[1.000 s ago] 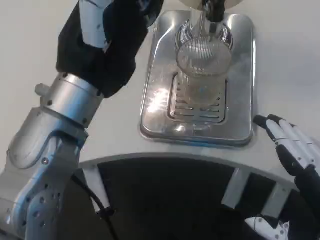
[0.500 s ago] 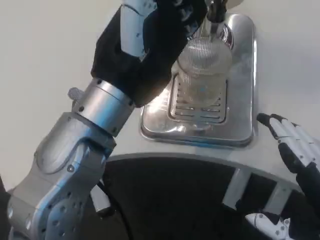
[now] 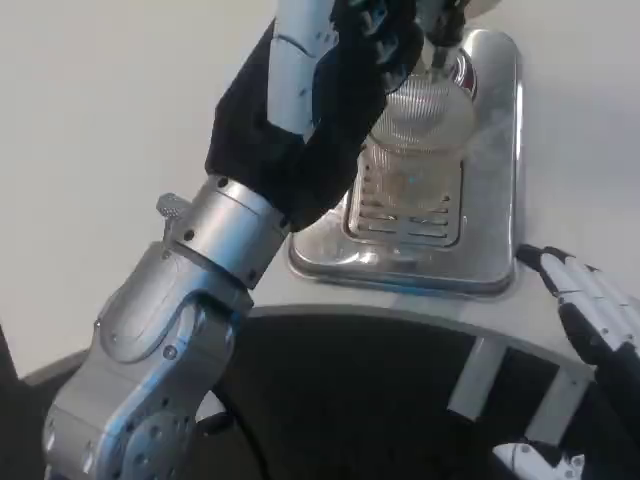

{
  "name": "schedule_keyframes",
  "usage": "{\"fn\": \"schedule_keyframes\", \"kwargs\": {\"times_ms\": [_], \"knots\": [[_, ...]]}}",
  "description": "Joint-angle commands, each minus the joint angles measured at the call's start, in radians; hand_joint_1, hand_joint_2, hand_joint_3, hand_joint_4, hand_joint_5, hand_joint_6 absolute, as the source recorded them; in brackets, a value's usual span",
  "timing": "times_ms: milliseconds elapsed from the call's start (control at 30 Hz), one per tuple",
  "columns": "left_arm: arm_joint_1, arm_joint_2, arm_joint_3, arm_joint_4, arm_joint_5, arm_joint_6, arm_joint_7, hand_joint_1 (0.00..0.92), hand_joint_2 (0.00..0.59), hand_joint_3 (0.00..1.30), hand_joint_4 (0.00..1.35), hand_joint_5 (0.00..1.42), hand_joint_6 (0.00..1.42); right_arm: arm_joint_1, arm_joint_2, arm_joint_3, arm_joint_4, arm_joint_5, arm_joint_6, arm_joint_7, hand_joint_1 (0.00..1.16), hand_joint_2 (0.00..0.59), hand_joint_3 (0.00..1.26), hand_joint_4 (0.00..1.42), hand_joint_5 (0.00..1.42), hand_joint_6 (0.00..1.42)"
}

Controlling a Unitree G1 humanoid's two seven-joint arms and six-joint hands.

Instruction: Grasp the cup under the faucet to collect the drink, then remove the cup.

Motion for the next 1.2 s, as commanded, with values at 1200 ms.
{"fn": "schedule_keyframes", "kwargs": {"times_ms": [1200], "knots": [[-0.054, 0.310, -0.215, 0.138, 0.735, -0.506, -0.221, 0.000, 0.168, 0.00, 0.00, 0.00, 0.00, 0.012, 0.066, -0.014, -0.006, 0.059, 0.055, -0.028, 0.88, 0.296, 0.06, 0.02, 0.03, 0.08]]}}
